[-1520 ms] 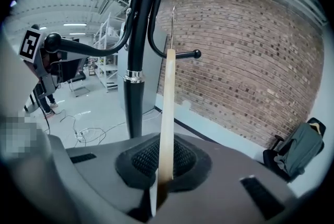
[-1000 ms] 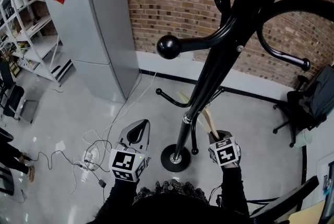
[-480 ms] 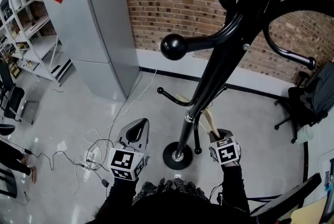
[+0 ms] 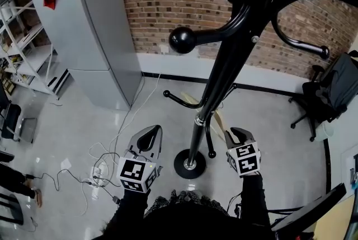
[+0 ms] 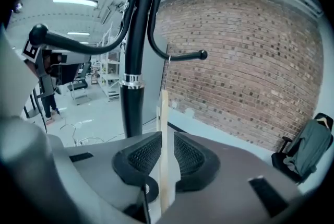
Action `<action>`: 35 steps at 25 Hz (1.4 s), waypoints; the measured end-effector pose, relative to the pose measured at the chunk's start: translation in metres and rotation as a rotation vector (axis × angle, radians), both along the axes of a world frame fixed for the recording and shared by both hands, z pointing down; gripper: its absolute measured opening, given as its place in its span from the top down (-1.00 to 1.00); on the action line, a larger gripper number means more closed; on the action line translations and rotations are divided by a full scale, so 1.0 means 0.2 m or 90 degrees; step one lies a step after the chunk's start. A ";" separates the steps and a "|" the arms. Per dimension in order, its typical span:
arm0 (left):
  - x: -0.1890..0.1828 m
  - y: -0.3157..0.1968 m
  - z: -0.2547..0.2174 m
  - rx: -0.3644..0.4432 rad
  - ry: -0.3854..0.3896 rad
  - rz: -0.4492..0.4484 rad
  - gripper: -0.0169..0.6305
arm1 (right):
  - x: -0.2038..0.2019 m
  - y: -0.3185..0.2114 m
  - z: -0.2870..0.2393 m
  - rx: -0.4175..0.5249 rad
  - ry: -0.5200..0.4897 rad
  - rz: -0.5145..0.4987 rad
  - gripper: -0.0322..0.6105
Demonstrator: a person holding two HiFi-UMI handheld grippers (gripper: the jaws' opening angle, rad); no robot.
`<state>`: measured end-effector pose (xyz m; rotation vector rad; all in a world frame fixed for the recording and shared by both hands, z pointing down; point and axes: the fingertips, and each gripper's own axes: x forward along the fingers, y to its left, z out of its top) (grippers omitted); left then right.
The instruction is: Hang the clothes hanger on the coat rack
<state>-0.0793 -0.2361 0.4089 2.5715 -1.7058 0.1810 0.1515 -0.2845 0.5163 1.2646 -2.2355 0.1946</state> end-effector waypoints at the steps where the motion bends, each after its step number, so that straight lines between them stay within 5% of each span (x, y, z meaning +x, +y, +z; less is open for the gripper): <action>1: 0.00 0.00 0.00 0.001 0.000 0.003 0.92 | 0.01 0.01 -0.04 0.009 -0.005 0.008 0.71; 24: 0.19 0.10 -0.11 0.027 0.006 0.144 0.92 | 0.11 0.38 -0.65 0.236 -0.107 0.235 0.87; 35: 0.29 0.10 -0.24 0.067 0.004 0.186 0.92 | 0.11 0.52 -0.71 0.255 -0.091 0.259 0.87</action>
